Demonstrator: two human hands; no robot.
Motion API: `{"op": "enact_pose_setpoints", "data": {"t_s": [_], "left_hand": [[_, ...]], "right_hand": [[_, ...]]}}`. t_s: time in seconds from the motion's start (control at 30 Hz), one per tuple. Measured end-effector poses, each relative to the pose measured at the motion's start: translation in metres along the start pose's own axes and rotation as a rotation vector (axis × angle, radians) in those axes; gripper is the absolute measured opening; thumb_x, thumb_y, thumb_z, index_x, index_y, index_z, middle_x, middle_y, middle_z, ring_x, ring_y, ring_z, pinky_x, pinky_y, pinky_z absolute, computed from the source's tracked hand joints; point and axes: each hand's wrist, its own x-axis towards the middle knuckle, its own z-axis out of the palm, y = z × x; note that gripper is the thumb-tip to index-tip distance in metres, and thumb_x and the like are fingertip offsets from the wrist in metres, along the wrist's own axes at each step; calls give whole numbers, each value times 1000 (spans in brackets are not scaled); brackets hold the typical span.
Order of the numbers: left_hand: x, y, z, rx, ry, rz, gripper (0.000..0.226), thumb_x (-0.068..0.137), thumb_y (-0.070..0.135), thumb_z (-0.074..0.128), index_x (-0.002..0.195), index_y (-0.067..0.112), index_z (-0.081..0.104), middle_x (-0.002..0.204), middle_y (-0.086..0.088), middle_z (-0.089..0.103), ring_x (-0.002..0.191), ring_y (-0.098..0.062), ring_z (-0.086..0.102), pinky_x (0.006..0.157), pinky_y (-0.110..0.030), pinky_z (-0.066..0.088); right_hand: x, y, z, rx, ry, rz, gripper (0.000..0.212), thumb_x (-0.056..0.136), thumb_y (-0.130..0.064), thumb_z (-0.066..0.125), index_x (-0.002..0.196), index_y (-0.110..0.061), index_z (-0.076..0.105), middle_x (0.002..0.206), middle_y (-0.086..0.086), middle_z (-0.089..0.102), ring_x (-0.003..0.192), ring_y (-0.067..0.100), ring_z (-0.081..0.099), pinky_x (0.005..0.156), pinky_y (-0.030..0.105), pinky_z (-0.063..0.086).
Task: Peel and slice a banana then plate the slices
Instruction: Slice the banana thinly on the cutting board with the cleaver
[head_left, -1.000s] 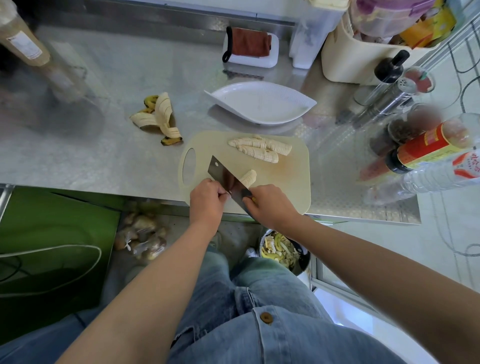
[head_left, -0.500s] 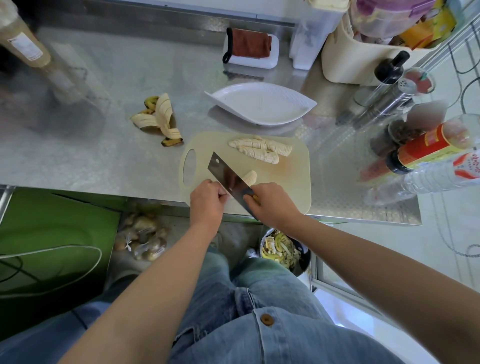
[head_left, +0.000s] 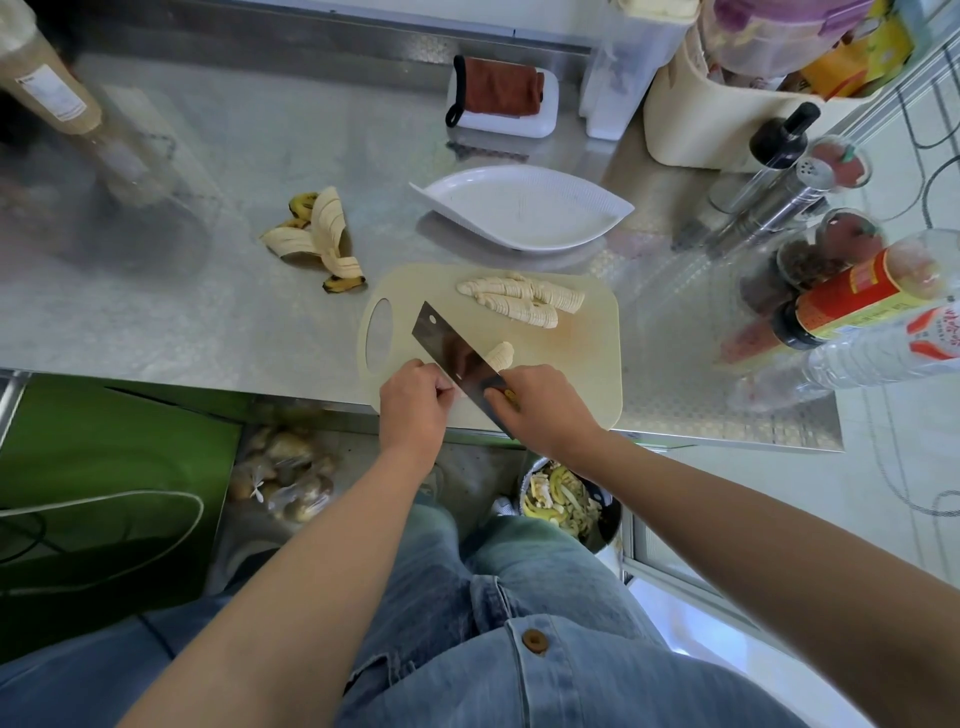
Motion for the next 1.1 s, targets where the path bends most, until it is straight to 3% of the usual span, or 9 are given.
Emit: {"op": "enact_pose_setpoints", "data": {"t_s": [0.17, 0.27, 0.37, 0.47, 0.53, 0.6, 0.67, 0.87, 1.1], "left_hand": [[1, -1, -1, 10, -15, 29, 7, 84, 13, 69, 91, 11, 70, 92, -5, 63, 80, -20, 59, 71, -24, 40], [0, -2, -4, 26, -19, 57, 12, 83, 14, 68, 94, 11, 65, 95, -4, 60, 83, -18, 56, 73, -27, 45], [2, -3, -11, 124, 44, 85, 19, 85, 12, 64, 104, 12, 58, 105, -5, 53, 93, -17, 50, 72, -24, 44], [10, -9, -19, 216, 89, 97, 31, 88, 9, 58, 118, 16, 57, 127, -6, 53, 118, -22, 45, 92, -32, 45], [16, -13, -20, 235, 39, 94, 38, 93, 8, 52, 129, 16, 53, 146, -7, 41, 137, -27, 32, 108, -39, 36], [20, -15, -19, 201, -34, 75, 41, 97, 8, 46, 137, 15, 47, 154, -5, 31, 143, -27, 23, 114, -40, 30], [22, -17, -18, 169, -70, 65, 41, 99, 8, 43, 139, 16, 45, 156, -4, 28, 144, -25, 23, 113, -39, 29], [29, -20, -23, 170, -85, 80, 35, 98, 9, 46, 131, 18, 55, 151, -5, 38, 137, -28, 35, 109, -40, 36], [31, -21, -26, 188, -54, 112, 30, 96, 9, 49, 122, 16, 62, 138, -7, 52, 114, -26, 50, 95, -37, 44]], "right_hand": [[-2, 7, -14, 48, 37, 39, 32, 91, -26, 50, 63, -10, 48, 61, 6, 51, 58, 27, 49, 54, 37, 37], [-2, 21, -29, 28, 6, 39, 29, 92, -29, 52, 69, -12, 55, 66, 2, 52, 62, 23, 50, 55, 34, 37], [-3, 41, -47, -13, -20, 11, 29, 93, -38, 53, 88, -14, 68, 77, -2, 54, 69, 18, 51, 58, 31, 40], [-6, 62, -63, -66, -38, -38, 27, 91, -39, 57, 100, -19, 72, 81, -7, 51, 70, 13, 48, 57, 26, 33], [-8, 72, -69, -104, -73, -87, 24, 88, -39, 61, 101, -23, 73, 81, -8, 51, 72, 12, 48, 54, 24, 29], [-9, 76, -71, -155, -132, -150, 22, 86, -38, 64, 101, -25, 74, 82, -7, 54, 78, 14, 51, 56, 26, 34], [-8, 73, -68, -198, -165, -189, 21, 85, -38, 65, 101, -27, 74, 84, -7, 54, 81, 12, 50, 60, 29, 39], [10, 56, -59, -240, -122, -196, 29, 87, -44, 61, 99, -22, 73, 82, -6, 49, 85, 15, 49, 52, 24, 23], [24, 51, -61, -262, -112, -203, 32, 87, -46, 60, 98, -19, 73, 87, -2, 55, 91, 20, 54, 59, 28, 31]]}}
